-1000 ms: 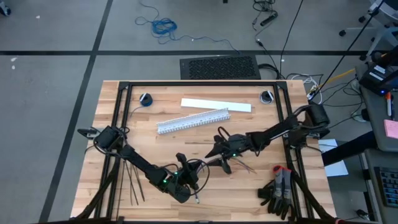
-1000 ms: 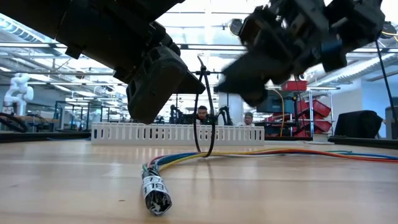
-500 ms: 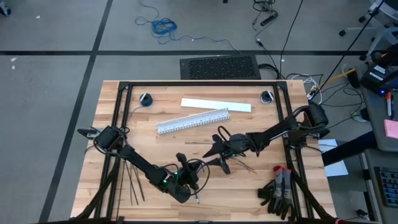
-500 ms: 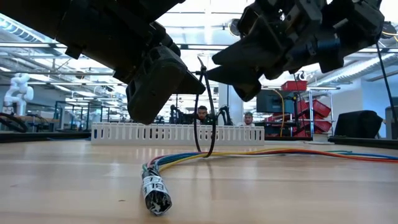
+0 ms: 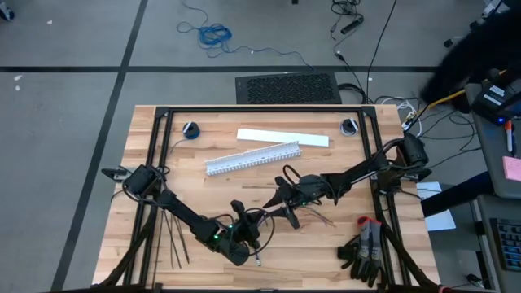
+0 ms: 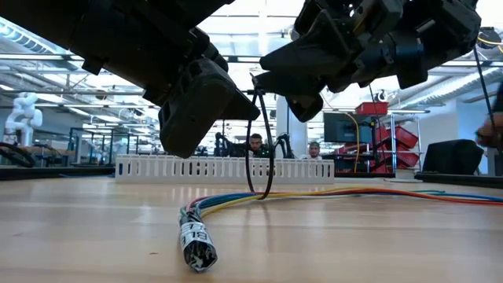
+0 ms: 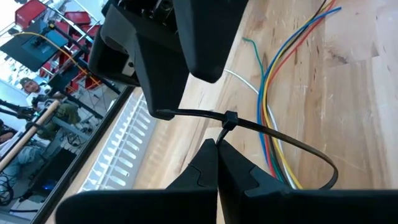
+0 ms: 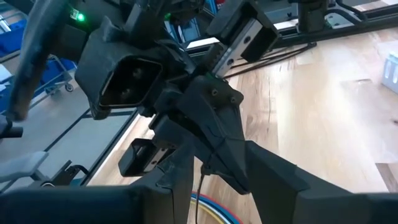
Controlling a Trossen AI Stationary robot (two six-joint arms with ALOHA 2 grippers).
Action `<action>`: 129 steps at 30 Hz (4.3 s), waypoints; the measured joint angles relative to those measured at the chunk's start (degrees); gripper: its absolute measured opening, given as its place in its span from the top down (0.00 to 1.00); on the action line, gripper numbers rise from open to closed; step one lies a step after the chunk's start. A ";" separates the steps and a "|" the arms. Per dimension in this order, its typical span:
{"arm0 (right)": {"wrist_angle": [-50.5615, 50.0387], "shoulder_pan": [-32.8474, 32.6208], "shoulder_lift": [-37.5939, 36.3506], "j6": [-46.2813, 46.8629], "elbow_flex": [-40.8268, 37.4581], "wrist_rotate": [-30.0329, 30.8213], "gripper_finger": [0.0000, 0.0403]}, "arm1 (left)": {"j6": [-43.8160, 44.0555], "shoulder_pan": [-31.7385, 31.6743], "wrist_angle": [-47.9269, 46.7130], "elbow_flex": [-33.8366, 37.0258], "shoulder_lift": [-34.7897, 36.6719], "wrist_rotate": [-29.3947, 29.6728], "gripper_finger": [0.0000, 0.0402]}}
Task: Ziptie cables
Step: Wrap the colored loose cables with the black zip tie
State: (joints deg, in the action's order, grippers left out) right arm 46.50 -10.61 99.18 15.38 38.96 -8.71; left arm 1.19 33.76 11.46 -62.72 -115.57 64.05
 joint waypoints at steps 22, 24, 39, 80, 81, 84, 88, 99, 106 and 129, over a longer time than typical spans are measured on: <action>0.24 -0.11 3.04 1.03 2.01 -0.31 0.68 | 0.00 -0.02 0.00 0.00 0.00 0.02 1.00; 0.24 -0.11 3.03 1.06 2.01 -0.33 0.71 | 0.00 -0.02 0.01 0.00 0.00 0.02 1.00; 0.10 0.06 2.95 -0.22 2.01 -3.04 1.00 | 0.00 -0.02 0.02 0.00 0.00 0.04 1.00; 4.30 0.02 2.73 -6.07 1.99 7.25 1.00 | 9.53 0.44 -1.58 -2.32 -3.59 -6.23 0.95; 4.23 0.00 2.73 -6.09 1.99 7.25 1.00 | 10.56 0.44 -1.79 -2.32 -3.56 -6.36 0.92; 3.86 0.04 2.73 -6.45 1.99 7.32 1.00 | 14.05 0.44 -2.57 -2.32 -3.53 -6.47 0.84; 3.82 0.00 2.73 -7.60 1.99 9.11 1.00 | 22.08 0.67 -7.53 -2.32 -2.00 -8.32 0.73; 3.46 0.00 2.73 -11.48 1.99 16.23 1.00 | 42.82 1.55 -22.51 -2.38 6.14 -15.17 0.58; 3.67 -0.81 2.73 -13.22 1.99 19.80 1.00 | 60.38 -0.66 -20.80 -2.38 6.33 -7.37 0.58; 5.64 -1.77 2.76 -16.11 1.99 23.87 1.00 | 72.02 -4.57 -19.91 -2.36 5.66 -15.04 0.66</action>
State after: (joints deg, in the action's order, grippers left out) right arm 52.14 -12.38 101.94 -0.73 40.95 15.16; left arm 73.21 29.19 -8.45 -65.08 -109.91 49.01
